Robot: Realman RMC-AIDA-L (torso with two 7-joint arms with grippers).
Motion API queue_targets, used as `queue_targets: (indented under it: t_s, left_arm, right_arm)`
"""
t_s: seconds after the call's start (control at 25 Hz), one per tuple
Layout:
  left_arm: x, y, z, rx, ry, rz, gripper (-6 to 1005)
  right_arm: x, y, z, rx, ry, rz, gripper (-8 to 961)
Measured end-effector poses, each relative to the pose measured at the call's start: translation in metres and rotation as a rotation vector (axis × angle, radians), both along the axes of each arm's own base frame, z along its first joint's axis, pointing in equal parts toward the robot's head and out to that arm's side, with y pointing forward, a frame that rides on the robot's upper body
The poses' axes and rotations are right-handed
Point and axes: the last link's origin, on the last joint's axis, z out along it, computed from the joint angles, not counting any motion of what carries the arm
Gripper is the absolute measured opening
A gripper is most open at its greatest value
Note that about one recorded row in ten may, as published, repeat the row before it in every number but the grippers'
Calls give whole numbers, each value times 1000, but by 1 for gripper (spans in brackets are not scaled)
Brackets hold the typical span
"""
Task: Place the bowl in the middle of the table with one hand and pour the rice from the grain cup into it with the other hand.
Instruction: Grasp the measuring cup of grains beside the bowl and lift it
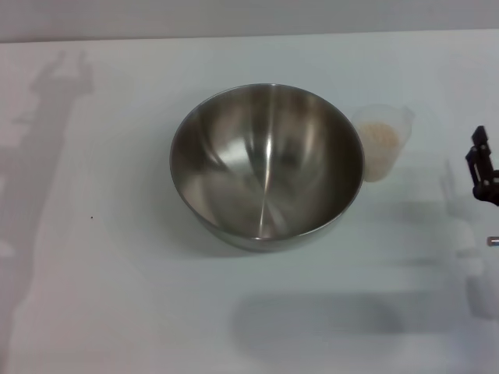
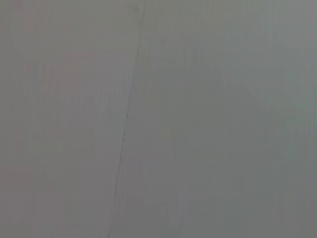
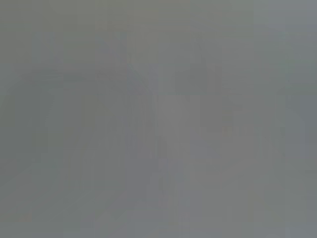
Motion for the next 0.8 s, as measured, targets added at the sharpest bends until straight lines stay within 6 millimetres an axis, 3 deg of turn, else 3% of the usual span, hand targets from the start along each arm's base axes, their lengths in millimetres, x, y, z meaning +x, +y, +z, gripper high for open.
queue_targets:
  t_s: [0.8]
  left_arm:
    - [-1,2,-2,0,-6,8,328]
  right_arm:
    - [26,13,27,-60,8,50,586]
